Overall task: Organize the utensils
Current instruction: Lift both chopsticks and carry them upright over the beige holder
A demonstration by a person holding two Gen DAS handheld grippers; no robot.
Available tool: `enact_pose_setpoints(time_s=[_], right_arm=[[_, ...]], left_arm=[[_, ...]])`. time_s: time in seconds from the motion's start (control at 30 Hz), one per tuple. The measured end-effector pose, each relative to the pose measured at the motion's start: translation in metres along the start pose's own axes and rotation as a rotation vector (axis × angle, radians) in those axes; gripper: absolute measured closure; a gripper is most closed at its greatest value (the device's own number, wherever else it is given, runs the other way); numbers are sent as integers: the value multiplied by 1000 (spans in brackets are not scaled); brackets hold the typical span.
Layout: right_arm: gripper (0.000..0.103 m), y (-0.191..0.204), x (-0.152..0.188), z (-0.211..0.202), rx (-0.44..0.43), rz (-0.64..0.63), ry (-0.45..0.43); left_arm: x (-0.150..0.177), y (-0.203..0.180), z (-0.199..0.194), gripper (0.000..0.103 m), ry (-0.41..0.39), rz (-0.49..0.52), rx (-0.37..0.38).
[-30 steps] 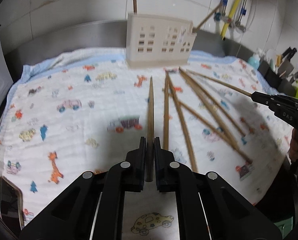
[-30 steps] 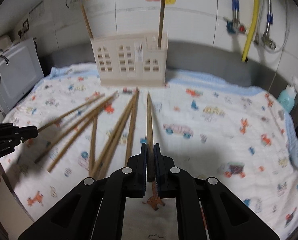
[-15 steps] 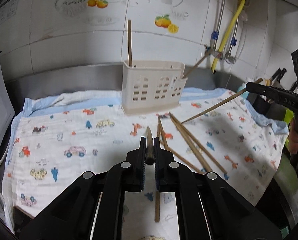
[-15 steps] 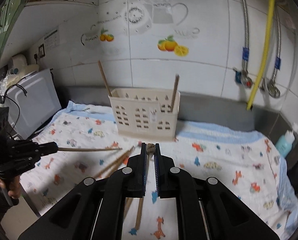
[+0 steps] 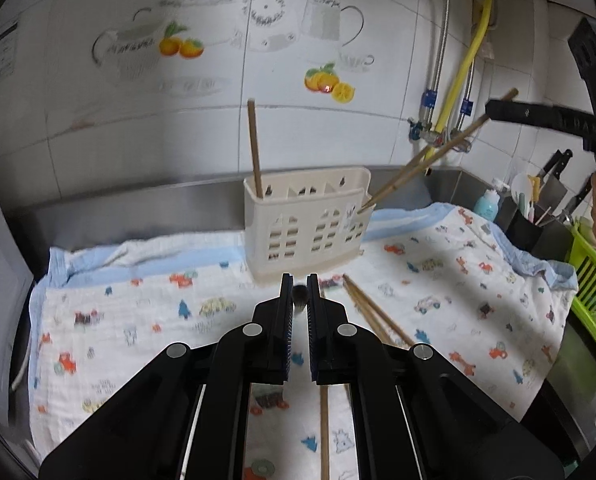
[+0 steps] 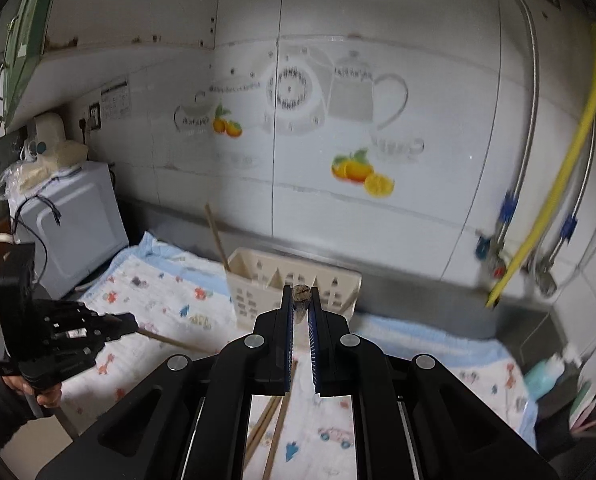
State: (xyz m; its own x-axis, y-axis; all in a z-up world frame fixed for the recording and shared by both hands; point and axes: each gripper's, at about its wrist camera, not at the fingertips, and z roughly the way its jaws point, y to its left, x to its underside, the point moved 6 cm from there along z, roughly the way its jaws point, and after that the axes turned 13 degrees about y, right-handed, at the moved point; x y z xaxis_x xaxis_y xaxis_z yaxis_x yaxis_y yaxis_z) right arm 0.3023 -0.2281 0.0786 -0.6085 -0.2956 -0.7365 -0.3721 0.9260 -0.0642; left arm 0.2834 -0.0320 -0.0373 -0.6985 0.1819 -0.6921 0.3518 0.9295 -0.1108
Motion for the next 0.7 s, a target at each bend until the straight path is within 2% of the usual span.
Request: enact_pose_setpoints(time_s=[0.17,0.3,0.7], right_arm=[[96,-9,-29,-6,35,-4,-3],[96,-16,-42,18,75,-8,59],[96,-28,-37,99,56,31,204]], left_arm=[[-21,-6,-4,98,-13,30,5],[-35,-9,-6,98,-20,45,-1],[-99,-29,-38,98,-140,93,2]])
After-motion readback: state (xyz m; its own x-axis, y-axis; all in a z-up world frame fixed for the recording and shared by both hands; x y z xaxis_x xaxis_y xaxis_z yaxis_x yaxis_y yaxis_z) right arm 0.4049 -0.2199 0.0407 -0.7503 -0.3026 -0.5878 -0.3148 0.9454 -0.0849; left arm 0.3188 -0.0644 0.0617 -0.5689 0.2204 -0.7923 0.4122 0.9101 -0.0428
